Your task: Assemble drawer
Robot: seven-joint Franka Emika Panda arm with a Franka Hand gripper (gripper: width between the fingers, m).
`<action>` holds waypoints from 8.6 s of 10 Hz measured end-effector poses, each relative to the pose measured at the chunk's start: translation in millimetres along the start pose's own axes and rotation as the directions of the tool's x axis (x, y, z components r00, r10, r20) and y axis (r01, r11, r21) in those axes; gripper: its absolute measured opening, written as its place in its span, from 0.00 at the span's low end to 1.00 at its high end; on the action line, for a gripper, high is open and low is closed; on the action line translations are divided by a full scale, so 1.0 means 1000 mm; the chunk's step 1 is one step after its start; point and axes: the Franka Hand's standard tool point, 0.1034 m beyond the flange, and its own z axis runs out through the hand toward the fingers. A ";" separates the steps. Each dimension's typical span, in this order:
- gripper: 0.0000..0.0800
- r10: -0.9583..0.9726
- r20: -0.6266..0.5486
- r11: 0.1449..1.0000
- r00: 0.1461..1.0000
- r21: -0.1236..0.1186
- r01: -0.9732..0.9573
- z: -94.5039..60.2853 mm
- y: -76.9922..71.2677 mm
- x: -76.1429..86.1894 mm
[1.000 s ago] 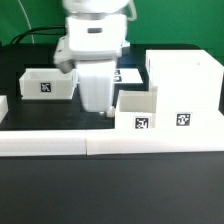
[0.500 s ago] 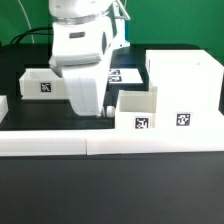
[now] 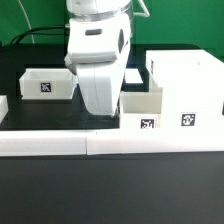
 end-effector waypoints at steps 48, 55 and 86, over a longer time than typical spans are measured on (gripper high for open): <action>0.81 0.665 -0.096 0.726 0.741 -0.152 -0.671 -0.011 -0.069 -0.064; 0.81 0.934 -0.145 0.310 0.325 -0.120 -0.943 0.003 -0.111 -0.092; 0.06 0.937 -0.135 0.305 0.323 -0.138 -0.942 0.059 -0.157 -0.122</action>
Offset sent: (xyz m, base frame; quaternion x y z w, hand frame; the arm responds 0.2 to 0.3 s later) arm 0.0026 0.0285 0.0013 -0.0062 0.0366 -0.0084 0.9993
